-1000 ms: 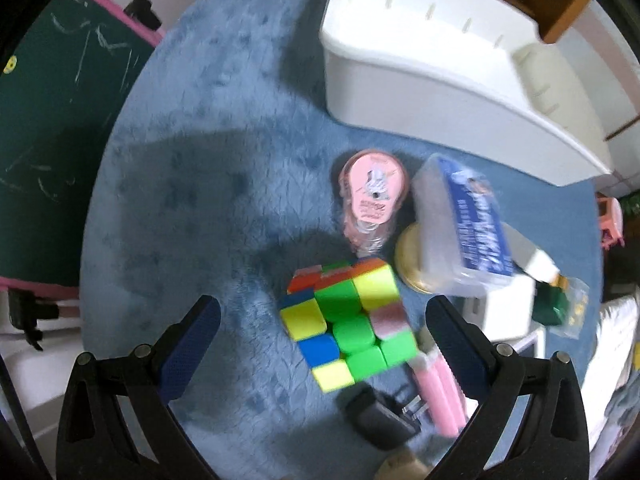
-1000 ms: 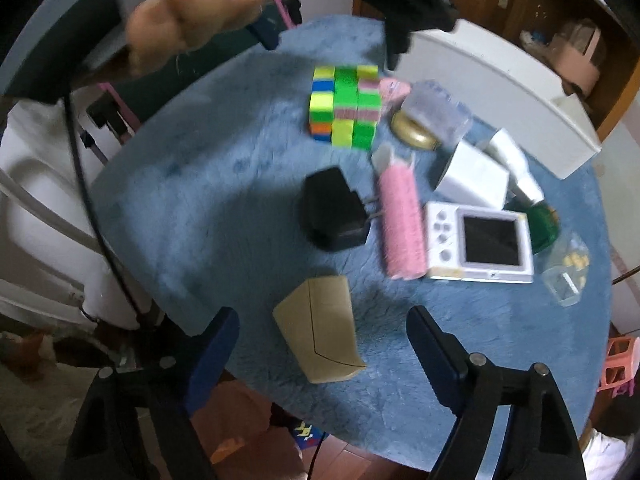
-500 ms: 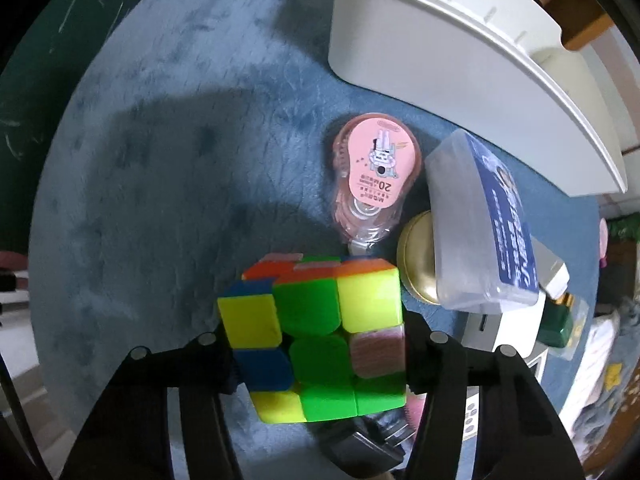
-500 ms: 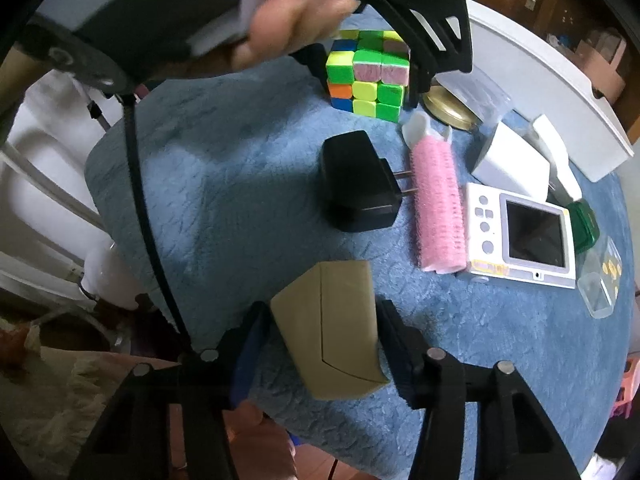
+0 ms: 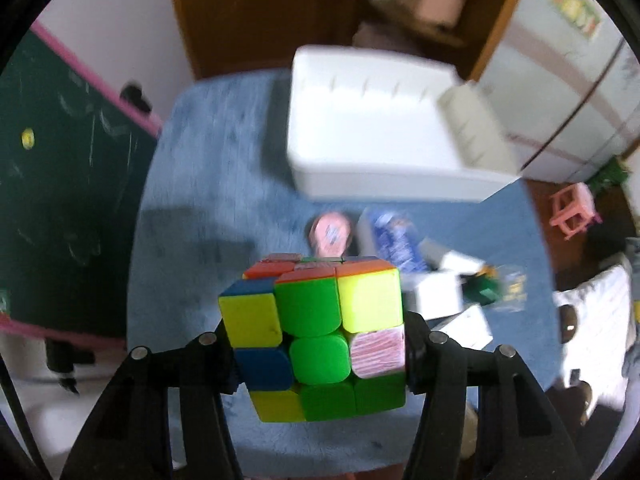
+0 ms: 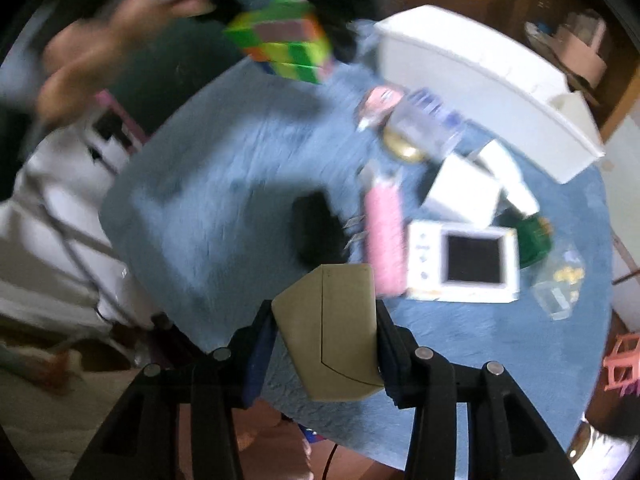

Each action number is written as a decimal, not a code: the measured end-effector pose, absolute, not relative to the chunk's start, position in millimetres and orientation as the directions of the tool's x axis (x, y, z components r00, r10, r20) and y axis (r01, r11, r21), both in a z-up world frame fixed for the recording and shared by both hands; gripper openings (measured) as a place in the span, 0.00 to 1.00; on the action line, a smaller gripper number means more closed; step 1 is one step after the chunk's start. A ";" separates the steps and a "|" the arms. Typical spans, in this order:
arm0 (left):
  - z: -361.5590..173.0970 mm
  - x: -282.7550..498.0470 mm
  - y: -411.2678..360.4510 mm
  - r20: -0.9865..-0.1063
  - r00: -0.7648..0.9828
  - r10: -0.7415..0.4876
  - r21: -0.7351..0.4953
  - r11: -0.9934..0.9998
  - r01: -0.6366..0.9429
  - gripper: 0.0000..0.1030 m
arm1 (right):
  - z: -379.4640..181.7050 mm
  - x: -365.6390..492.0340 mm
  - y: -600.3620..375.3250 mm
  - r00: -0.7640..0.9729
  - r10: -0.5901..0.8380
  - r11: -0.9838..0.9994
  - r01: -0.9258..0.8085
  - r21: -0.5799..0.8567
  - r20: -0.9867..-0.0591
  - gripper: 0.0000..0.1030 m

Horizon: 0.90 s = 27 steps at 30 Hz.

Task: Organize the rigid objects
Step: 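Lower the cube and paper box into the white tray and open both tools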

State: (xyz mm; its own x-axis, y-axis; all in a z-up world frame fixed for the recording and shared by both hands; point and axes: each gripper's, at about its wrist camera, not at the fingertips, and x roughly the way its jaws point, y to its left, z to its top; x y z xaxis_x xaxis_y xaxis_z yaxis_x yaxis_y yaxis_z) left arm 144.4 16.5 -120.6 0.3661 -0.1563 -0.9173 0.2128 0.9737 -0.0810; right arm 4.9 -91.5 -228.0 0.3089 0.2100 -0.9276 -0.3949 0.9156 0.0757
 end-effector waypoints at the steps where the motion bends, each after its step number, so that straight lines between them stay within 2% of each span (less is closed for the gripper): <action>1: -104.4 147.2 17.1 -0.907 0.382 -0.176 -0.093 0.970 0.225 0.59 | -219.6 8.6 -92.3 0.317 0.212 0.922 -0.378 0.082 -0.924 0.45; 3: -76.0 154.1 21.6 -0.881 0.421 -0.217 -0.115 0.960 0.254 0.59 | -191.0 20.5 -101.5 0.351 0.213 0.940 -0.328 0.094 -0.912 0.45; 9: -38.6 187.2 8.2 -0.797 0.531 -0.286 -0.115 0.936 0.332 0.59 | -115.2 67.8 -132.7 0.477 0.229 0.972 -0.152 0.176 -0.849 0.45; 15: -44.9 237.9 -24.7 -0.764 0.548 -0.341 -0.155 0.921 0.357 0.59 | -66.5 129.5 -177.1 0.571 0.186 0.975 -0.007 0.221 -0.800 0.45; 20: -70.3 273.3 -52.6 -0.769 0.530 -0.357 -0.187 0.919 0.347 0.59 | -60.7 177.5 -206.5 0.601 0.130 0.975 0.069 0.213 -0.789 0.45; 25: -120.7 311.5 -79.3 -0.819 0.481 -0.313 -0.185 0.938 0.294 0.59 | -95.3 222.2 -235.4 0.560 0.109 0.966 0.134 0.219 -0.821 0.45; 27: -141.1 323.1 -86.6 -0.841 0.456 -0.293 -0.184 0.946 0.267 0.59 | -124.8 243.1 -245.4 0.523 0.111 0.965 0.146 0.217 -0.845 0.45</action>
State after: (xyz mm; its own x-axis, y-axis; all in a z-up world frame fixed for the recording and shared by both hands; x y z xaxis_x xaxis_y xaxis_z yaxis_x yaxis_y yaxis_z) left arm 323.1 -86.6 -141.1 0.4559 -0.2926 -0.8406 0.2672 0.9458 -0.1843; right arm 243.1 -245.4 -124.8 0.5234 0.1112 -0.8448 0.1458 0.9651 0.2174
